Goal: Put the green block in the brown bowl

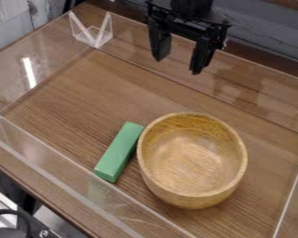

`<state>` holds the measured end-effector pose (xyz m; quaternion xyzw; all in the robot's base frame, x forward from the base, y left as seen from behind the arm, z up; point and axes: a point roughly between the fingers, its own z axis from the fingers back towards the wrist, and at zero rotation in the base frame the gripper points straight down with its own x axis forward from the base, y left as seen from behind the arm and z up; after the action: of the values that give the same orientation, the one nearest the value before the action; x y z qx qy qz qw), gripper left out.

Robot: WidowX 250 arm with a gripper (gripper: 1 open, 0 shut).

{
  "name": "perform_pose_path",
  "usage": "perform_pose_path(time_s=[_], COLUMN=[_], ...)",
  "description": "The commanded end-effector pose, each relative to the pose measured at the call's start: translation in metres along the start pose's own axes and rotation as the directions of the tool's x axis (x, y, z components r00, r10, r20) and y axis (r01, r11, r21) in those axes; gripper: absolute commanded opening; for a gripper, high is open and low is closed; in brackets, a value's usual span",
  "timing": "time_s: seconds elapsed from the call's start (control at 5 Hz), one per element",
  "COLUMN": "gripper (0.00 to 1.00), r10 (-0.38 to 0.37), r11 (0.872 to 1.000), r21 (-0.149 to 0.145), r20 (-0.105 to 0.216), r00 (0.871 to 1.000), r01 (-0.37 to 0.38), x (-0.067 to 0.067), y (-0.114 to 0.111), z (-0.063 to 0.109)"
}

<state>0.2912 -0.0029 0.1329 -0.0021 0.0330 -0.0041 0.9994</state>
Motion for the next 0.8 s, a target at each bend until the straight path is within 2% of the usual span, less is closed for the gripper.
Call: perform_pose_path(time_s=[0.0, 0.2, 0.4, 0.6], gripper=[1.0, 1.0, 1.0, 1.0], r10=[0.001, -0.002, 0.014, 0.016], r11=[1.0, 1.0, 1.0, 1.0], r21=[-0.004, -0.004, -0.004, 0.0], r20=[-0.02, -0.056, -0.002, 0.04], r00=[1.0, 0.998, 1.0, 0.999], r01=[-0.001, 0.001, -0.014, -0.016], x=[-0.015, -0.044, -0.074, -0.091], y=[0.009, 0.019, 0.037, 0.049], z=[-0.013, -0.039, -0.041, -0.051])
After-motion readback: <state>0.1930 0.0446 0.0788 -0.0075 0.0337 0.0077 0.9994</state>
